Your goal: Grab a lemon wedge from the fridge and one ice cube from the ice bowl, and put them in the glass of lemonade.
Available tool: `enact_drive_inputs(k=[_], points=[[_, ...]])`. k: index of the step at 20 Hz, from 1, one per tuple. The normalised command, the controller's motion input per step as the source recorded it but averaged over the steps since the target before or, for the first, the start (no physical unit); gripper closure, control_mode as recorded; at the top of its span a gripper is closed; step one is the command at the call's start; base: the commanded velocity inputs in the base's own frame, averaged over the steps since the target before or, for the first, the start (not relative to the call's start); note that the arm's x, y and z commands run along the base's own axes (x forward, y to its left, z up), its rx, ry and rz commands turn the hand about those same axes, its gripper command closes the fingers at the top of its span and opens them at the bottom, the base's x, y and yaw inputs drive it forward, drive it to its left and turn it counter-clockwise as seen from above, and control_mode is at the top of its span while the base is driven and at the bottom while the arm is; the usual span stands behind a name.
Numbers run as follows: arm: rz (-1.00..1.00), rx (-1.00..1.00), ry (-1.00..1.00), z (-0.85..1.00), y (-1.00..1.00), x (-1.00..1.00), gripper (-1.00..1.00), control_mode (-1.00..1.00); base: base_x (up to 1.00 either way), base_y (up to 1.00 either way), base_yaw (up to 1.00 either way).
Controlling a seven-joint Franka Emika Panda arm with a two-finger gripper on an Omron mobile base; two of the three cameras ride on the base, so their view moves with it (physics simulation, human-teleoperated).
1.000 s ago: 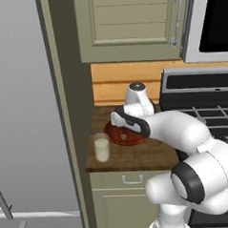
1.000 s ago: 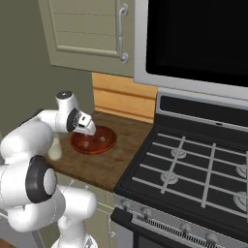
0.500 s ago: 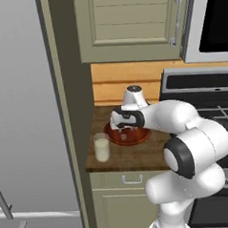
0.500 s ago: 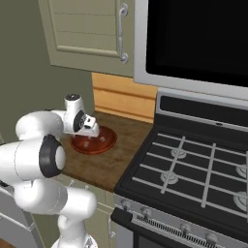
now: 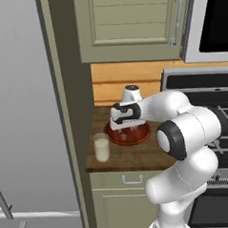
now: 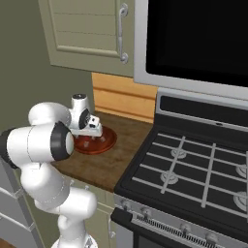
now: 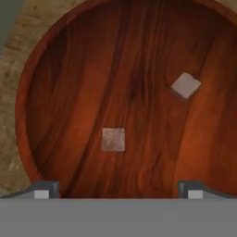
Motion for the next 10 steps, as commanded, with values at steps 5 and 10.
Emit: enact_drive_inputs(k=[5,10], points=[[0.05,0.00,0.00,-0.55,0.00,0.18,-1.00,-1.00,0.00,0.00,0.00],[0.06,0.00,-0.01,-0.42,0.00,0.16,-1.00,-1.00,0.00,0.00,0.00]])
